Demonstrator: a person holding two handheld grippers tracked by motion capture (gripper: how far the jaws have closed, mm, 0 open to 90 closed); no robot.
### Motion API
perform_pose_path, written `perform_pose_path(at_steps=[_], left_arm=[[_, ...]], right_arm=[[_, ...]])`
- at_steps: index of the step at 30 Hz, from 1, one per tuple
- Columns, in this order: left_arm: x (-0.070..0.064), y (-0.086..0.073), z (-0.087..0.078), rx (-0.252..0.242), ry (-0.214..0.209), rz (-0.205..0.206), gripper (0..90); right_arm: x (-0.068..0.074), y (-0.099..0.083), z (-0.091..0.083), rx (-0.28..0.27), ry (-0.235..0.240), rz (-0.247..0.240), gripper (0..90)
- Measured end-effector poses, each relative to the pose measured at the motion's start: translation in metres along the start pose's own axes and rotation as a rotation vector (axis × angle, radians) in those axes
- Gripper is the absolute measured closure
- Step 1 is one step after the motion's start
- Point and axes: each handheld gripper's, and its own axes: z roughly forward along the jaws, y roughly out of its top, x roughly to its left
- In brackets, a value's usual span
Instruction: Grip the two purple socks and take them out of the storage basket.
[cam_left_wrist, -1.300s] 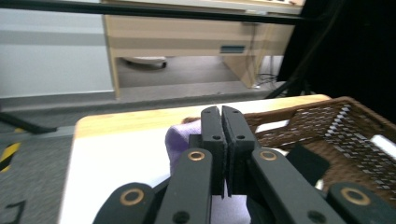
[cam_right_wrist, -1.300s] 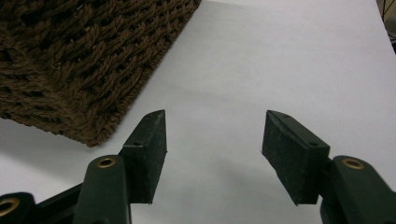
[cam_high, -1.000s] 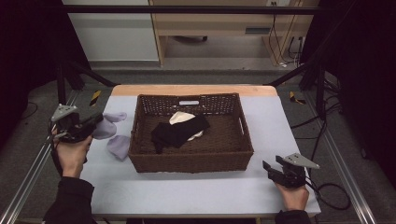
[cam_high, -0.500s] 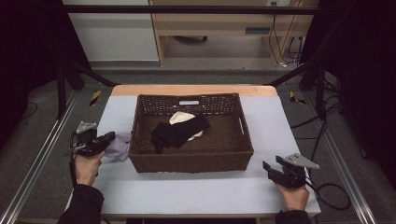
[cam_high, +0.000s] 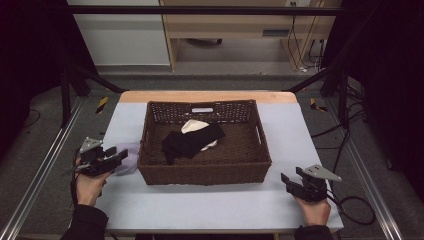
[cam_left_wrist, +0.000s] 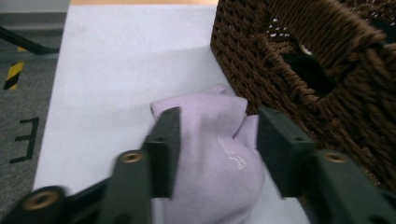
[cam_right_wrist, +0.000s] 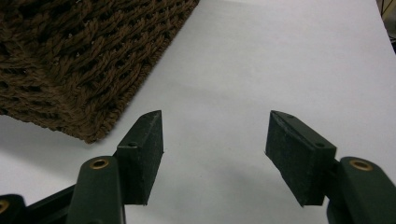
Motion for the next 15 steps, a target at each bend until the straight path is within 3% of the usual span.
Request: perform_pose_path(at_steps=[7, 15], left_arm=[[-0.002, -0.012, -0.02, -0.027, 0.013, 0.032, 24.2], [-0.002, -0.039, -0.021, 0.044, 0.049, 0.037, 14.7]], right_arm=[[0.0, -0.001, 0.0, 0.006, 0.008, 0.013, 31.6], [-0.002, -0.003, 0.001, 0.017, -0.002, 0.025, 25.3]])
